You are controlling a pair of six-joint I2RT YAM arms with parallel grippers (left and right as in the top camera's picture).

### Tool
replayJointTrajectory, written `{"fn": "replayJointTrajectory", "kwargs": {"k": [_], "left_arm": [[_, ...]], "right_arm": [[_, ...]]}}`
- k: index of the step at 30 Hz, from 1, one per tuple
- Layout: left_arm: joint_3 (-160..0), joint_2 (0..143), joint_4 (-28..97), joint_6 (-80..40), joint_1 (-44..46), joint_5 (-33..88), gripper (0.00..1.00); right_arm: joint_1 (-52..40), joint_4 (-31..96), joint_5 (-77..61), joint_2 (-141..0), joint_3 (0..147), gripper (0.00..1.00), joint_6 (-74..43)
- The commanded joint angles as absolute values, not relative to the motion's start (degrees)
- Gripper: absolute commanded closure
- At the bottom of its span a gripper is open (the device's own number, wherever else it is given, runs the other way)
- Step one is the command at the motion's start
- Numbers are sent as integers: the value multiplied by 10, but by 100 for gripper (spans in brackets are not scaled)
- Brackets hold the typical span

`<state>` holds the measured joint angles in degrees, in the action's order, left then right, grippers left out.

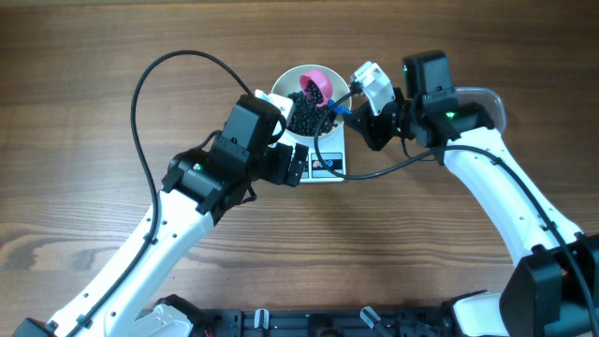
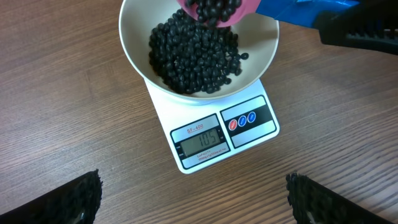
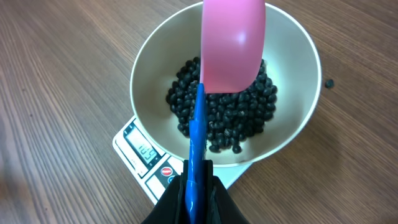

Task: Scoop item into bowl and weigh 150g on scale
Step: 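Tilt the scoop over the white bowl to pour beans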

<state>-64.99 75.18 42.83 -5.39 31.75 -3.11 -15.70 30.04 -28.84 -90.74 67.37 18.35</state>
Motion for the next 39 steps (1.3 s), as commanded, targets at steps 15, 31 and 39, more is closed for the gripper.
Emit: {"fn": "replayJointTrajectory", "kwargs": {"k": [15, 31, 39], "left_arm": [[-658, 756, 427, -47, 316, -26, 0], [-658, 756, 427, -47, 317, -26, 0], [-658, 756, 427, -47, 317, -26, 0]], "right_arm": [[-159, 293, -272, -878, 681, 96, 197], [-179, 274, -223, -867, 681, 96, 271], [-197, 264, -175, -867, 681, 96, 316]]}}
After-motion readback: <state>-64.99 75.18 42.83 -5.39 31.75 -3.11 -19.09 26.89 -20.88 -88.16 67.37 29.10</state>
